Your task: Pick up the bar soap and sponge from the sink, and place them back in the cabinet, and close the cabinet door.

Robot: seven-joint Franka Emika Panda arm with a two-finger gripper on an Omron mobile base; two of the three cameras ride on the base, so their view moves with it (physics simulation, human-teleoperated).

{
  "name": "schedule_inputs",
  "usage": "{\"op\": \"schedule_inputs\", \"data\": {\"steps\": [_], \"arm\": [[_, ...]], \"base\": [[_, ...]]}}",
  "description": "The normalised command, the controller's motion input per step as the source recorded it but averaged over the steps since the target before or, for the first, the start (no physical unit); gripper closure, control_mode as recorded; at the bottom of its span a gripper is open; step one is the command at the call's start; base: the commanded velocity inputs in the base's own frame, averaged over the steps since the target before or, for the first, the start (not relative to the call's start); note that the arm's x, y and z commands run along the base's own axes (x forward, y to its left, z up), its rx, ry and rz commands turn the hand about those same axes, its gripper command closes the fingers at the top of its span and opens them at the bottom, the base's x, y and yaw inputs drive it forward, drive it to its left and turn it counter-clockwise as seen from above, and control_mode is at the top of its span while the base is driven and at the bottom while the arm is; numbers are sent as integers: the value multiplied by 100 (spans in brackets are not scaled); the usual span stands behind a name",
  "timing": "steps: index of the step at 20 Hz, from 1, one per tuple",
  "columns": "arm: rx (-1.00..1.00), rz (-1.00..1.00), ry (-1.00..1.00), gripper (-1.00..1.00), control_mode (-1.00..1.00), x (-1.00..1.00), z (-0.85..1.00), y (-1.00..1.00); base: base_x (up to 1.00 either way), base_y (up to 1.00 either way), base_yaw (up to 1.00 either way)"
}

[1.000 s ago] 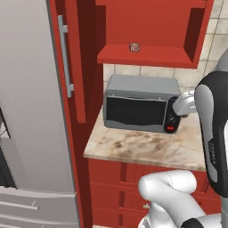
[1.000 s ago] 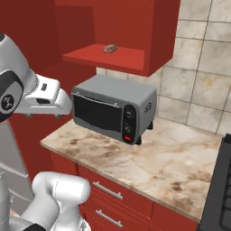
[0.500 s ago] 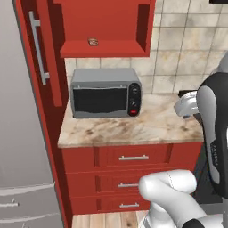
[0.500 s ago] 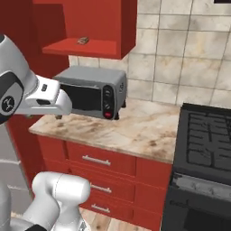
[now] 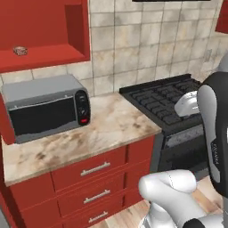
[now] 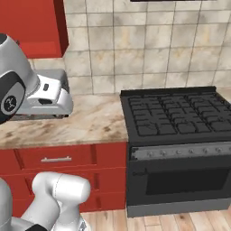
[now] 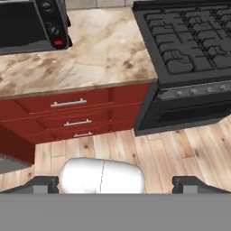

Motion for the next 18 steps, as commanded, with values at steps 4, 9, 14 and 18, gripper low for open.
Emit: {"op": "schedule_inputs", "data": {"steps": [4,9,14,18], "arm": [[0,0,0,-100,100,0,0,0],[0,0,0,-100,100,0,0,0],[0,0,0,-100,100,0,0,0],[0,0,0,-100,100,0,0,0]], "base": [[0,-29,-65],[0,-27,-69],[2,-28,-71],[9,-35,-68]]}}
